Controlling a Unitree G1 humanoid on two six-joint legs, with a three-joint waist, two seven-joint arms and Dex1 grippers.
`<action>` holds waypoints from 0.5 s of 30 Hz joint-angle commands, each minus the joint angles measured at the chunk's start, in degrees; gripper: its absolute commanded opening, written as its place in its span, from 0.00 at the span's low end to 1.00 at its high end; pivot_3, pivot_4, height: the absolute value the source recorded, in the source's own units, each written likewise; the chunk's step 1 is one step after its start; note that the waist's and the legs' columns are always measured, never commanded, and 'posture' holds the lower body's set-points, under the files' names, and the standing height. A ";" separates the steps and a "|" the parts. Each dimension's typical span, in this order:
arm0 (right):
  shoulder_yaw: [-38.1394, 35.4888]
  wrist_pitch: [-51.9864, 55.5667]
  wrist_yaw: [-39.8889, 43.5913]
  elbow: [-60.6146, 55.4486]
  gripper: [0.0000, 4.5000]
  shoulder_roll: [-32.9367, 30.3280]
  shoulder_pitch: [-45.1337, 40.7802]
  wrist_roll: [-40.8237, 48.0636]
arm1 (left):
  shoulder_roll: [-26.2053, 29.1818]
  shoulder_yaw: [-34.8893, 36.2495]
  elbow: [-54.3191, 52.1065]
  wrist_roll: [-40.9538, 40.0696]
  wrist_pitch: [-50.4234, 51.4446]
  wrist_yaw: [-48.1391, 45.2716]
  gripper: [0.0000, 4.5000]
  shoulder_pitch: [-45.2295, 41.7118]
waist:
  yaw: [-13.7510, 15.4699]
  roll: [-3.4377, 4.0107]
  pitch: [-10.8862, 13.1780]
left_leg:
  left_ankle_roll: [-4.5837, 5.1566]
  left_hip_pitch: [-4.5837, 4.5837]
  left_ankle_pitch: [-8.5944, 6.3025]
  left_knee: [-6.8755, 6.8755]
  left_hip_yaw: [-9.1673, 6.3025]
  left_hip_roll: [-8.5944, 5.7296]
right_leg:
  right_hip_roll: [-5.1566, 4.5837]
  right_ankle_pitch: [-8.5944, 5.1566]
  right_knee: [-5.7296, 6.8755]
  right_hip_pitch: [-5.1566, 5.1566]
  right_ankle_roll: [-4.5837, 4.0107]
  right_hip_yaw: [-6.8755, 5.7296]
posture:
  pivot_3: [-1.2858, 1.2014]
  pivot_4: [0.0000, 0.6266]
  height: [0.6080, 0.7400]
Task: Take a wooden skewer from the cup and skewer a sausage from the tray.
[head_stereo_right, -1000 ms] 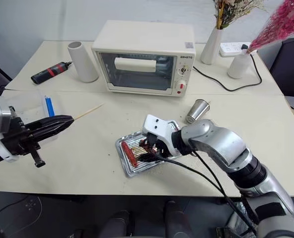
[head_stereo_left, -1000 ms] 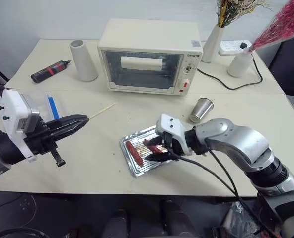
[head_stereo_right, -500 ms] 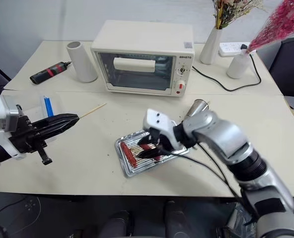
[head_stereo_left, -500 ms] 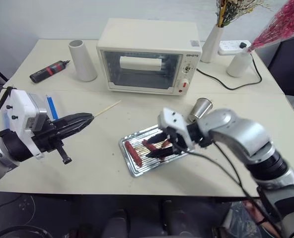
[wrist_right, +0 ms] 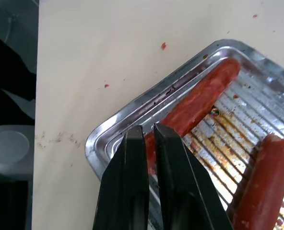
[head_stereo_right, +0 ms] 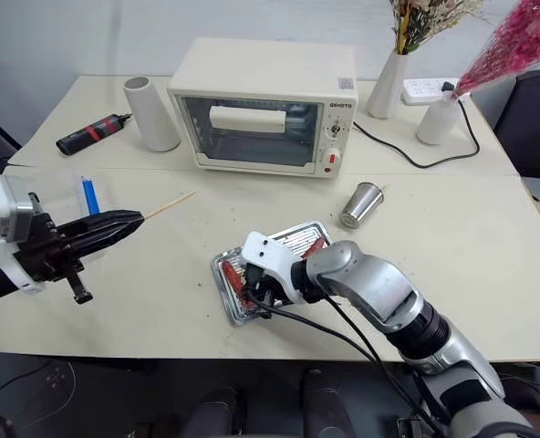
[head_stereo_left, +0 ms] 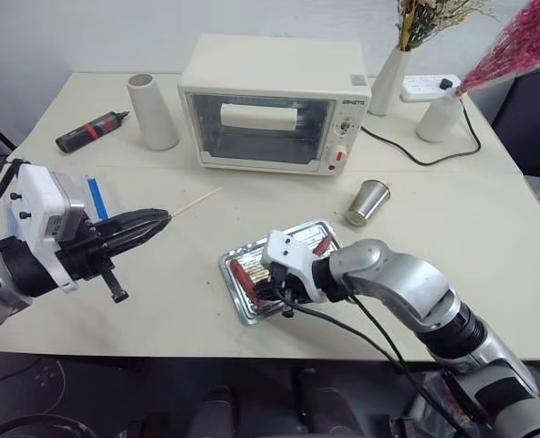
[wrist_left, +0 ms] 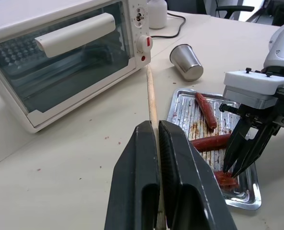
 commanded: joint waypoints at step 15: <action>2.02 0.06 -3.61 -0.77 0.56 3.08 0.55 -2.85 | 0.28 0.77 -0.76 1.15 -1.39 0.01 0.00 -0.69 | -0.09 0.00 0.00 | 0.00 0.01 0.00 0.00 0.00 -0.04 | 0.03 0.00 0.02 0.00 0.00 -0.01 | 0.52 0.24 1.00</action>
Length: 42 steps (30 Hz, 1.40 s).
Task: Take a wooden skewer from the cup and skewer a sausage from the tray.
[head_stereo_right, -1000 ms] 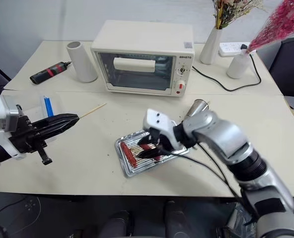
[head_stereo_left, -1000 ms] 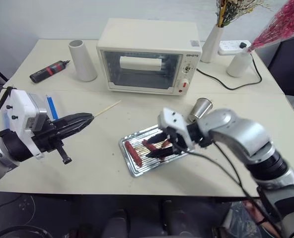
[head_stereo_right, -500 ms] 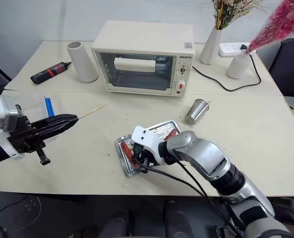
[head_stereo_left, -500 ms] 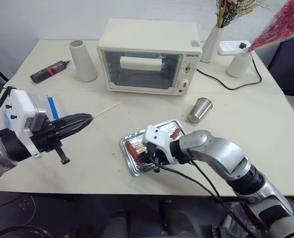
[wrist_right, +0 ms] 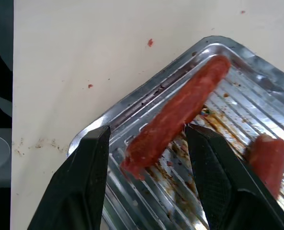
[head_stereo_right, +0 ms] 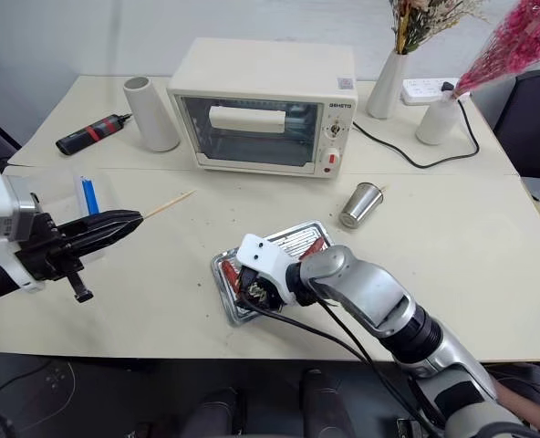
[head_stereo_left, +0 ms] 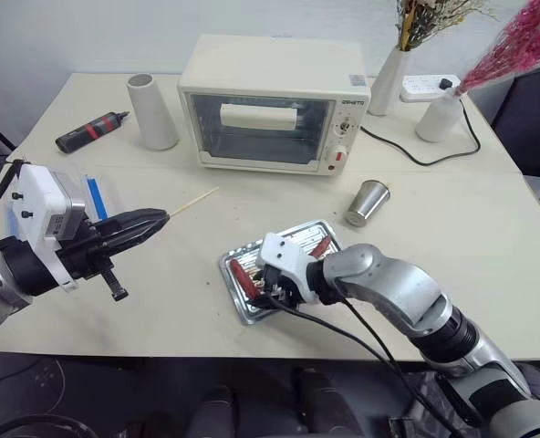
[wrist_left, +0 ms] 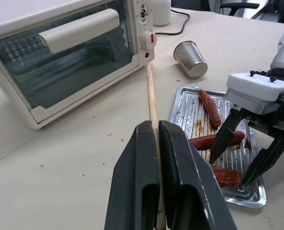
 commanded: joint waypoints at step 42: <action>-5.85 -3.29 9.12 3.32 0.14 -6.32 -2.95 -3.92 | 0.07 -2.68 1.56 1.51 -2.65 -0.79 0.00 -4.70 | 0.06 -0.03 -0.01 | -0.01 0.02 0.00 0.01 -0.01 -0.12 | -0.01 0.00 0.04 0.02 0.00 -0.02 | 0.52 0.24 1.00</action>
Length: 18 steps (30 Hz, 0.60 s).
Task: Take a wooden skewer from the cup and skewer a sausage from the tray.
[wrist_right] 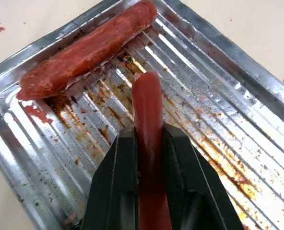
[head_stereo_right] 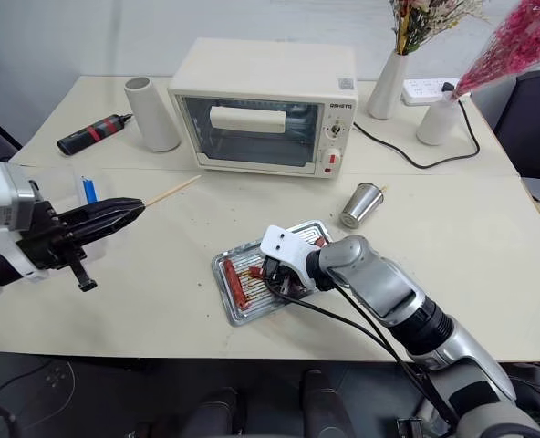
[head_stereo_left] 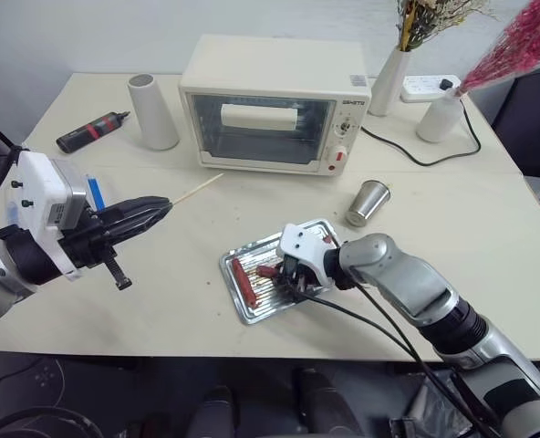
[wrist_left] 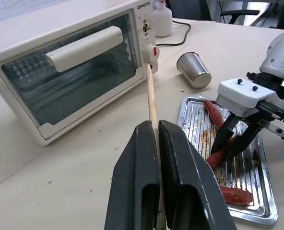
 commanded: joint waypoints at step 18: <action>-9.27 -11.88 30.90 2.60 0.14 -15.54 -11.06 11.02 | 8.86 -6.16 1.97 -2.98 0.28 -20.15 0.00 -2.89 | -0.20 0.00 0.01 | 0.01 -0.02 -0.01 -0.05 0.14 -0.03 | 0.07 -0.01 -0.07 0.02 -0.01 -0.06 | 0.52 0.24 1.00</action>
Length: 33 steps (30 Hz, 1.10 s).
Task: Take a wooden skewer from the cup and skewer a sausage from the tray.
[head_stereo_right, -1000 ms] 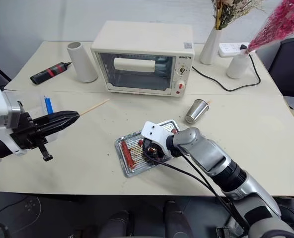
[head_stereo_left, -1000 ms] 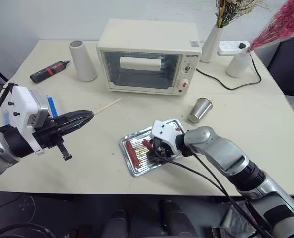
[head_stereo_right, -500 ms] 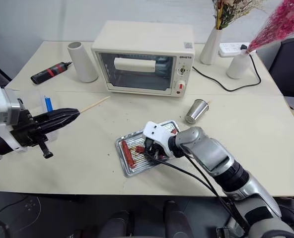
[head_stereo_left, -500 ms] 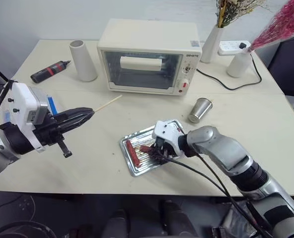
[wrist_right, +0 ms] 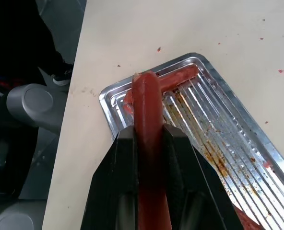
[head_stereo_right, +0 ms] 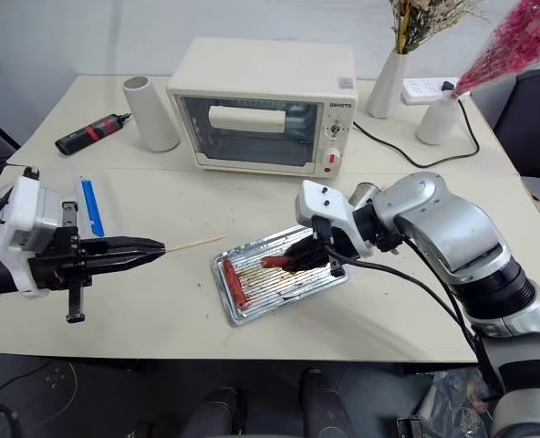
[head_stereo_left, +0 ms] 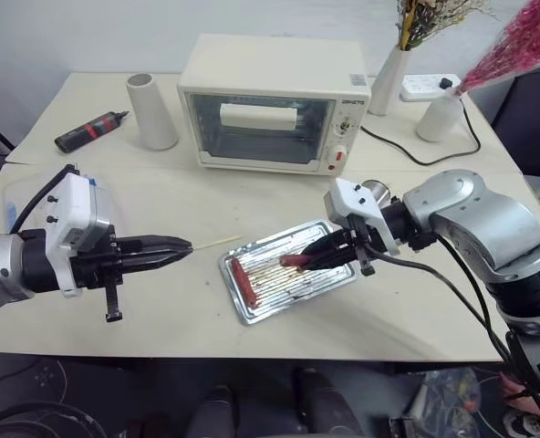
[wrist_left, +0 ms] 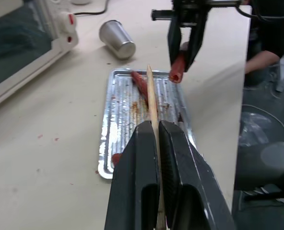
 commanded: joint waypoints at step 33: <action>-4.52 0.65 -0.33 -4.87 0.14 0.78 -0.86 2.21 | -0.21 -6.69 1.54 5.65 -4.95 -6.41 0.00 -3.10 | 0.35 0.01 0.00 | 0.00 0.00 0.00 0.04 -0.07 0.10 | -0.05 -0.01 0.06 -0.01 -0.02 -0.03 | 0.52 0.24 1.00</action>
